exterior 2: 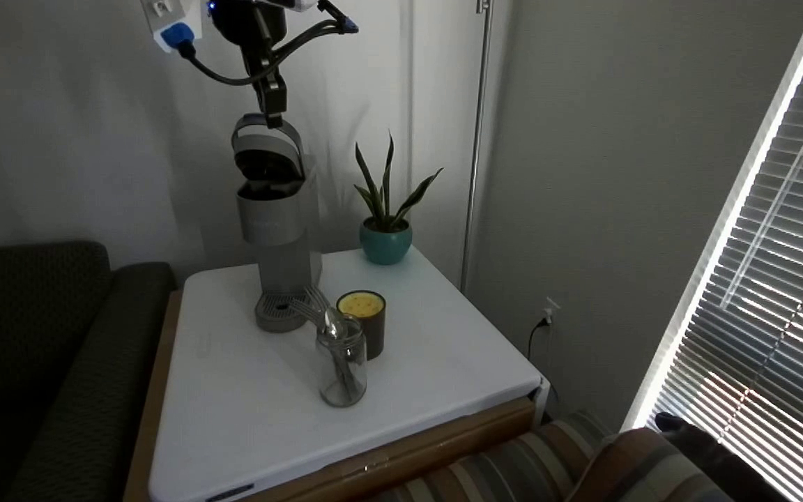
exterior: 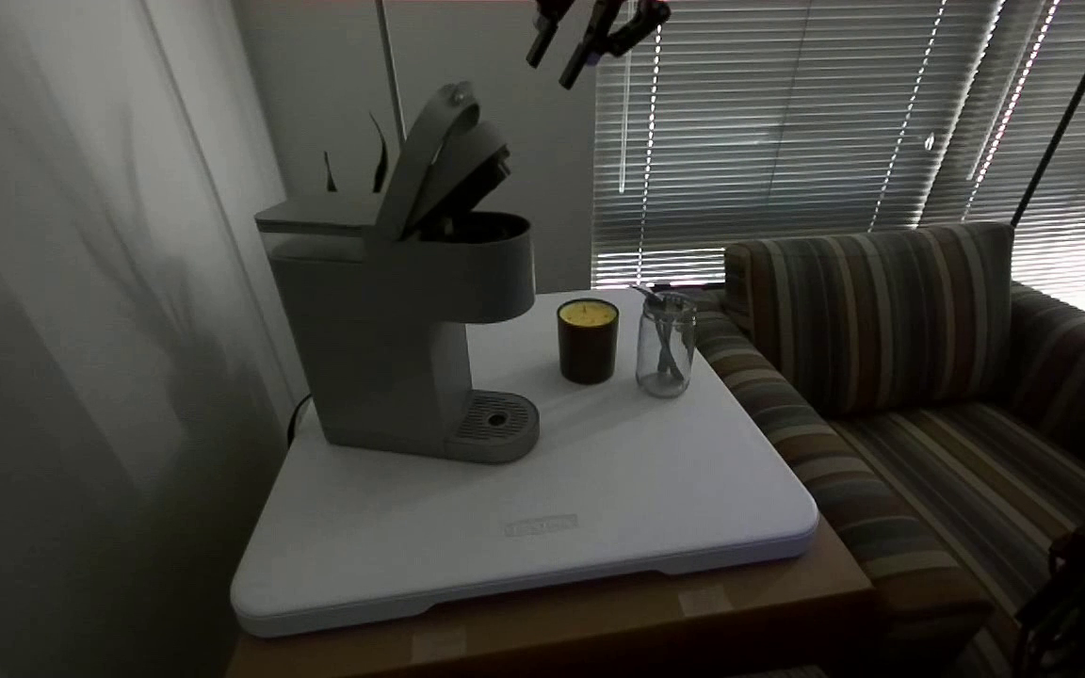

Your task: Open the lid on the coffee machine

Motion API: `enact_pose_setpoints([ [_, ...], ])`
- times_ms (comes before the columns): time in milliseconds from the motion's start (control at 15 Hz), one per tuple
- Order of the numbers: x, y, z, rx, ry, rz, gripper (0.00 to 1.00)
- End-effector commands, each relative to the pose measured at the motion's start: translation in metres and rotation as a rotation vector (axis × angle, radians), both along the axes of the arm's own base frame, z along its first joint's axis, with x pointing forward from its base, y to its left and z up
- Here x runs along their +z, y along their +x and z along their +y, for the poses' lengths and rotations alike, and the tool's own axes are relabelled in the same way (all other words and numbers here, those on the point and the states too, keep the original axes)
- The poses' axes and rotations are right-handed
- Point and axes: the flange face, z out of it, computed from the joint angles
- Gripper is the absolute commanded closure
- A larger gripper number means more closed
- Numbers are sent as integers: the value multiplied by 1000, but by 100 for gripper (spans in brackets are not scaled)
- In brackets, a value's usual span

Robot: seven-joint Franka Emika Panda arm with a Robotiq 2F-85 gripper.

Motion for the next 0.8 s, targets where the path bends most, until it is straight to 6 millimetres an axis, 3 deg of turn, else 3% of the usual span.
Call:
enact_pose_setpoints([
  [0,7,-5,-7,25,-18,18,31],
  [333,8,-6,-7,35,-19,25,1],
  [733,8,-10,-6,70,-1,63,0],
])
